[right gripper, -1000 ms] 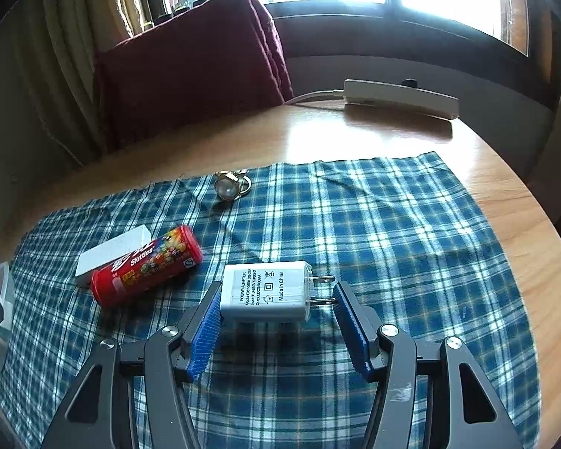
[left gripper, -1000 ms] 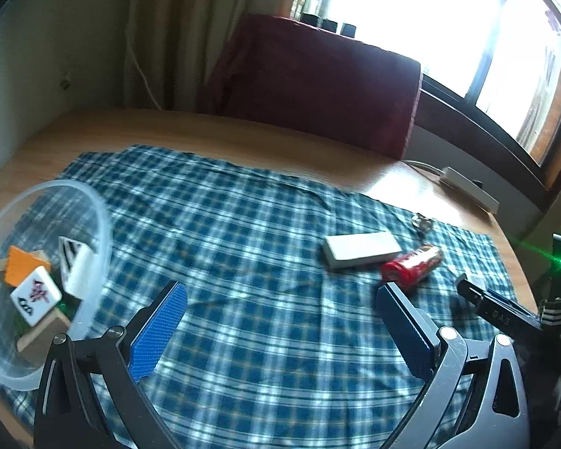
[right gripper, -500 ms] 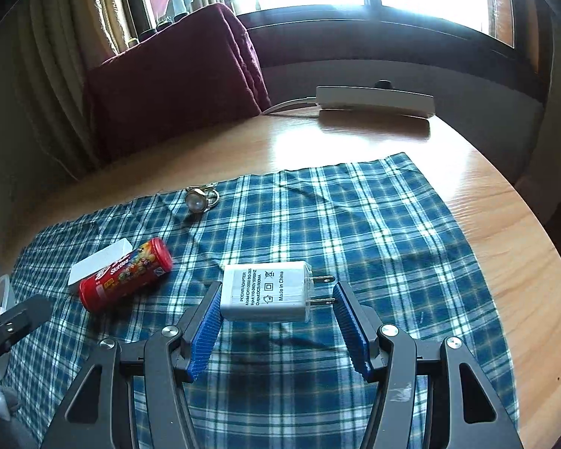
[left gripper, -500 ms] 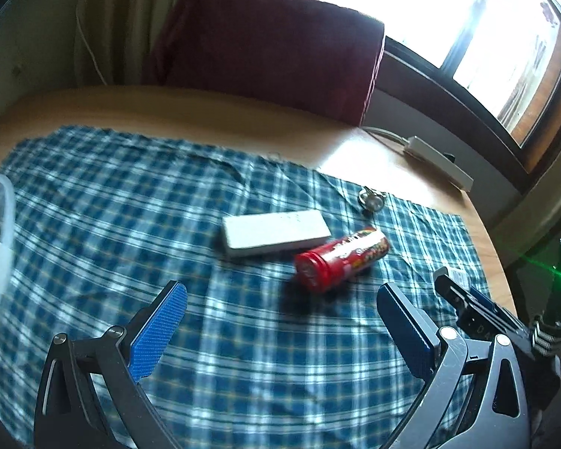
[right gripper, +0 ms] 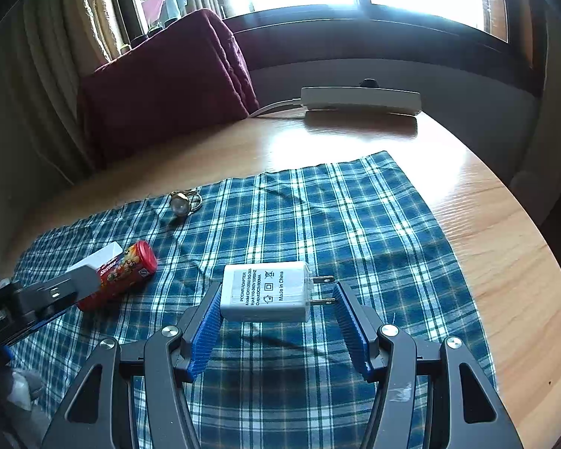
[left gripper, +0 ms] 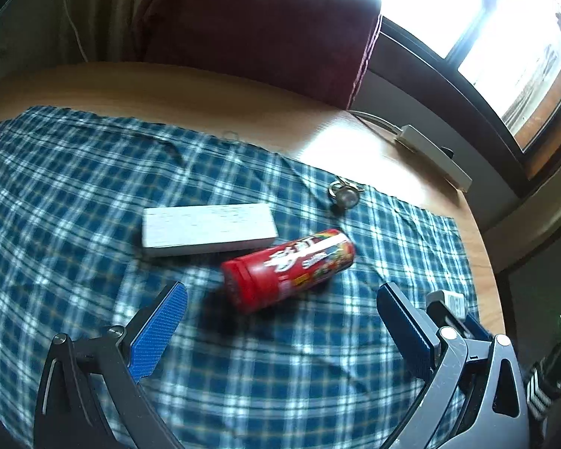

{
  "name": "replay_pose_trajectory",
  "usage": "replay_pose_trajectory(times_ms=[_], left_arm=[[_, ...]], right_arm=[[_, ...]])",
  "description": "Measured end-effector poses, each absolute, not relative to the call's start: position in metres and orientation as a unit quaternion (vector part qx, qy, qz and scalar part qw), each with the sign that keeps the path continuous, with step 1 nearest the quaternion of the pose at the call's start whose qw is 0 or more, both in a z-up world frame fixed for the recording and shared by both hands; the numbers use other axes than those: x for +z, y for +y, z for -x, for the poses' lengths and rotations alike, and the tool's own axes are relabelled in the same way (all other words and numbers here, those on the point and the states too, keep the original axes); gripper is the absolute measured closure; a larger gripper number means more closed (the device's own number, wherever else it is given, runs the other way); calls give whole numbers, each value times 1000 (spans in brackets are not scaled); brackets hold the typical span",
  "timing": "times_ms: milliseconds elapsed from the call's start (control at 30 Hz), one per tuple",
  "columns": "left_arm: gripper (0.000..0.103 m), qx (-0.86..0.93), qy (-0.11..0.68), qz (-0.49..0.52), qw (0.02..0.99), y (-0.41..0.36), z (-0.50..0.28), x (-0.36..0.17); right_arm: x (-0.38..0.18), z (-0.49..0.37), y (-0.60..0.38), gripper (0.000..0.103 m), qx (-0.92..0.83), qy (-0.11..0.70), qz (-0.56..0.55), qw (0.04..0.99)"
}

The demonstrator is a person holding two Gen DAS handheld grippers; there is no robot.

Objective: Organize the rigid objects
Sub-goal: 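Grasp the red Skittles tube with the left tool while the right tool holds the charger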

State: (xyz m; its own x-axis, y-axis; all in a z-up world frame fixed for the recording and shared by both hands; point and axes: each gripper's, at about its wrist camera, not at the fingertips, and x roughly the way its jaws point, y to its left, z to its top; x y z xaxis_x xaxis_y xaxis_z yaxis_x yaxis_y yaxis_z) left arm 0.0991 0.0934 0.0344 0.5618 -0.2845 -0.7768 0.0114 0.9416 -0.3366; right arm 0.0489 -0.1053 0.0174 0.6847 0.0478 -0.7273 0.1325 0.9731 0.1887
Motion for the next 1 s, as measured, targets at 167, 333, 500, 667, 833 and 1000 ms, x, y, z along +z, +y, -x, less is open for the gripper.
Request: replay_pose_trajectory(times_ms=[167, 333, 500, 667, 833, 1000], left_arm=[[1, -69, 468, 154, 868, 84, -110, 23], [1, -50, 468, 165, 867, 82, -116, 18], [1, -37, 463, 152, 873, 71, -122, 16], [1, -21, 454, 119, 883, 63, -126, 15], [1, -9, 448, 101, 888, 59, -132, 10], [1, -7, 447, 80, 891, 54, -137, 7]], right_arm=[[19, -46, -106, 42, -20, 394, -118, 911], [21, -43, -107, 42, -16, 393, -122, 911], [23, -41, -109, 42, -17, 390, -130, 912], [23, -40, -110, 42, -16, 390, -132, 911], [23, -39, -109, 42, -15, 389, -132, 911], [23, -38, -110, 42, -17, 390, -134, 911]])
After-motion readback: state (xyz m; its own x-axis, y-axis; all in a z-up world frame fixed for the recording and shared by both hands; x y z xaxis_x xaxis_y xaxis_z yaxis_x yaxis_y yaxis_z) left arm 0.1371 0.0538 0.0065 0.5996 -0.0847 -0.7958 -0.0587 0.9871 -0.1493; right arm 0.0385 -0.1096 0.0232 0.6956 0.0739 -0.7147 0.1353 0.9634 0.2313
